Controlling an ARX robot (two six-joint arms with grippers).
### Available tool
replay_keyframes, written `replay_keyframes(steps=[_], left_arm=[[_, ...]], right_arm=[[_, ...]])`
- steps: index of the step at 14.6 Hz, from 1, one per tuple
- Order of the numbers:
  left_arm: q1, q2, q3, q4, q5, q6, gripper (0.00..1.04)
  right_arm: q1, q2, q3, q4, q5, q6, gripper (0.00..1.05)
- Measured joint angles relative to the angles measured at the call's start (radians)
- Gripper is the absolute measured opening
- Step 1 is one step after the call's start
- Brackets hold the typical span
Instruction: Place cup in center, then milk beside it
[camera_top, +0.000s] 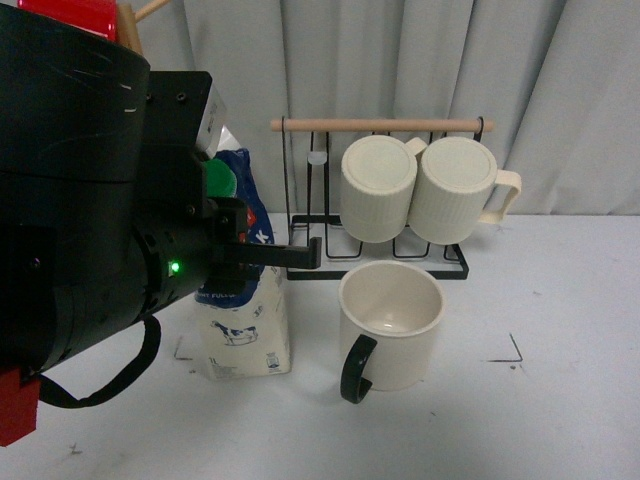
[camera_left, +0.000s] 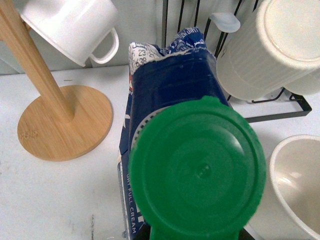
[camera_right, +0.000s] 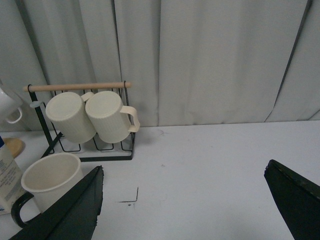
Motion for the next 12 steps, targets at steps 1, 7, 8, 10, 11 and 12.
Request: replay_keyframes(steps=[1,7,8,10,11,12], left_arm=[[-0.010,0.014,0.003,0.013,-0.008,-0.002,0.04],[-0.026,-0.032,-0.006,0.014,0.034,0.019,0.72],[-0.021,-0.109,-0.056,-0.010,0.080,0.034,0.84],[-0.002,-0.319,-0.209,-0.033,0.261,0.053,0.99],[0.014,-0.441,-0.286,-0.045,0.356,0.052,0.98],[-0.013,-0.443,-0.323,0.151,0.243,0.080,0.92]], right_arm=[[0.000,0.000,0.000,0.000,0.000,0.000,0.98],[0.000,0.000,0.000,0.000,0.000,0.000,0.98],[0.000,0.000,0.000,0.000,0.000,0.000,0.98],[0.000,0.000,0.000,0.000,0.000,0.000,0.98],[0.000,0.000,0.000,-0.001,0.000,0.000,0.98],[0.000,0.000,0.000,0.000,0.000,0.000,0.98]])
